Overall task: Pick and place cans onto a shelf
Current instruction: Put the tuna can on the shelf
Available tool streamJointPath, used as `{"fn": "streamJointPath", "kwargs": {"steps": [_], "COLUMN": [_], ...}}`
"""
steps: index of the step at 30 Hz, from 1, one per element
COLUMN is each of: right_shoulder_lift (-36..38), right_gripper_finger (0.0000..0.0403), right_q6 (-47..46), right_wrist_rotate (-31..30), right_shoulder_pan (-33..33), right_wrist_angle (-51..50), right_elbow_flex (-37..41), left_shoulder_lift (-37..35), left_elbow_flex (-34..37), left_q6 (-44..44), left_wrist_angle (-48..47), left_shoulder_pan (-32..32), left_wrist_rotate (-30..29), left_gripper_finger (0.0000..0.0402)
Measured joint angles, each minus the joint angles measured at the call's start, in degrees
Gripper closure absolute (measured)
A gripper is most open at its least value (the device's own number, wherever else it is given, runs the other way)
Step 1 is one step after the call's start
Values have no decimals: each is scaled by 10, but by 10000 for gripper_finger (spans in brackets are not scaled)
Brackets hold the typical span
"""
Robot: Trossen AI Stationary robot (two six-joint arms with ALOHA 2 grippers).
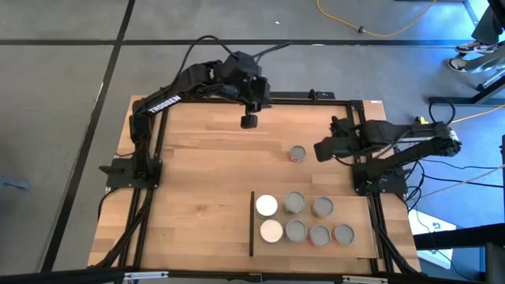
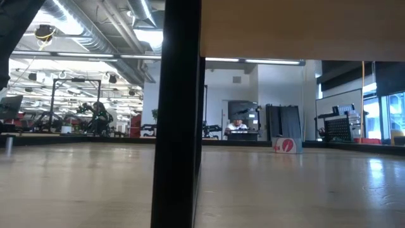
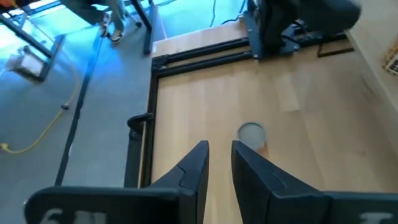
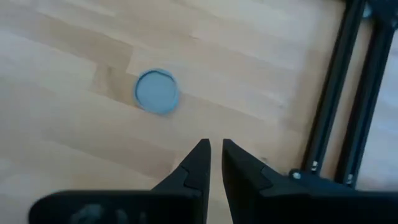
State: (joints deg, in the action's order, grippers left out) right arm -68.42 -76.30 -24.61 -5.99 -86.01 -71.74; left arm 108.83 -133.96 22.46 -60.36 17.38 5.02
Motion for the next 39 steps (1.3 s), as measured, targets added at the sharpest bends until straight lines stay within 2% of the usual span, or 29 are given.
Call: {"fn": "streamJointPath", "kwargs": {"steps": [9,16,24,29,39], "right_shoulder_lift": [0,0,-14,-50,-144], "right_gripper_finger": [364,384,346,324,323], "right_q6": [160,209,269,314,408], "right_wrist_rotate": [111,126,168,168,169], "right_shoulder_pan": [107,159,221,245,272], "right_wrist_angle": [193,291,399,421,472], "right_elbow_flex": [99,172,233,238,238], "left_shoulder_lift": [-2,-2,-2,-2,-2], "left_elbow_flex": [0,0,0,0,0], "left_q6": [-14,-14,-14,-14,-13], "left_wrist_angle": [-3,-4,-6,-6,-6], "left_shoulder_pan": [8,7,11,10,10], "left_wrist_rotate": [-12,-12,-17,-16,-16], "left_gripper_finger": [350,350,341,346,355]}}
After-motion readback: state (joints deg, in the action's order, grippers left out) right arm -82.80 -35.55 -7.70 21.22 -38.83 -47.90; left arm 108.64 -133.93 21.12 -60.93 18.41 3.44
